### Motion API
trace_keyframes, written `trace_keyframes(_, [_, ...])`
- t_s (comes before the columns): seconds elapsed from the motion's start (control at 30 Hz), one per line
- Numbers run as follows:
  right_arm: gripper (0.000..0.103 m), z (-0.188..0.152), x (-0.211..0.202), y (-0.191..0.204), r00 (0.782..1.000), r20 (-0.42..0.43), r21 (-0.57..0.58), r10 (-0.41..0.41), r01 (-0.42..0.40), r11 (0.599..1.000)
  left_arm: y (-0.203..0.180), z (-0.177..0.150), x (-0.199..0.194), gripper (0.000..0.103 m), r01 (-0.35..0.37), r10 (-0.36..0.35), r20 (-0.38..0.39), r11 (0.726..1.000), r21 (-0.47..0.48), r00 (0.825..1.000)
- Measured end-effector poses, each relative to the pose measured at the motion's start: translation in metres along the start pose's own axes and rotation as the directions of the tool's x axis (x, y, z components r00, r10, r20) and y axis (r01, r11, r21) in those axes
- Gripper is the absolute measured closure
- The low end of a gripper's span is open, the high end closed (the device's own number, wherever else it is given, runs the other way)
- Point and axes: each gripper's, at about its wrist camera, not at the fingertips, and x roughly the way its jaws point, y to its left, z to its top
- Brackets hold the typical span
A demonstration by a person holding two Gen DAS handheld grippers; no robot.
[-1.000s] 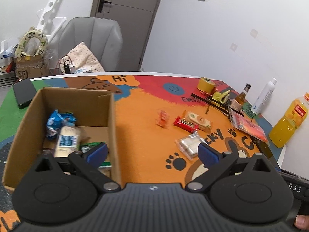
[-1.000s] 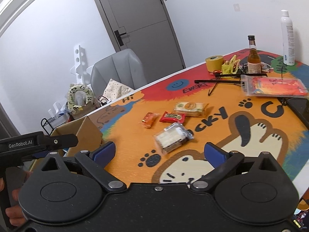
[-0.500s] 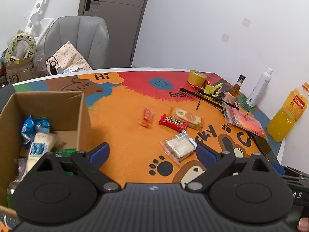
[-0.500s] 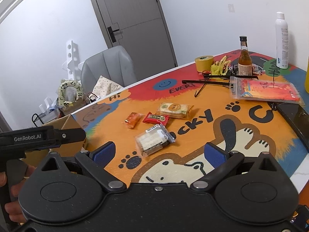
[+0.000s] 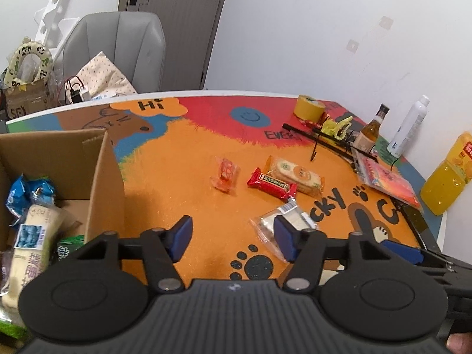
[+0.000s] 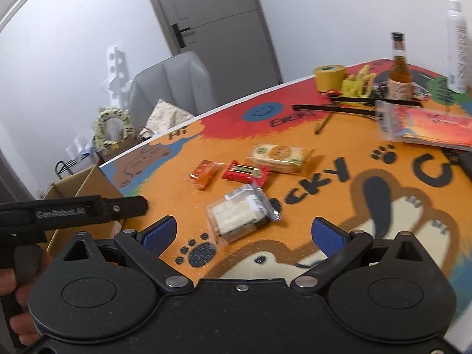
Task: Organize snacks
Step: 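Move both grippers back toward the remaining snacks on the table, then grasp the clear-wrapped white bar with the right gripper while the left gripper grasps the orange candy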
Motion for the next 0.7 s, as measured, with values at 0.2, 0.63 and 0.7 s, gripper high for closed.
trace_keyframes(0.2, [0.003, 0.005, 0.026, 0.008, 1.0, -0.02, -0.06, -0.006, 0.005, 0.998, 0.002, 0.001, 0.012, 0.047, -0.014, 0.014, -0.003, 1.0, -0.017, 1.0])
trace_keyframes(0.63, [0.003, 0.0, 0.066, 0.021, 0.995, -0.072, -0.166, -0.066, 0.053, 0.985, 0.01, 0.005, 0.03, 0.047, -0.054, 0.053, -0.015, 0.998, -0.041, 0.998])
trace_keyframes(0.7, [0.009, -0.001, 0.07, 0.021, 0.996, -0.062, -0.179, -0.071, 0.059, 0.982, 0.01, 0.007, 0.032, 0.047, -0.059, 0.058, -0.016, 0.997, -0.04, 0.998])
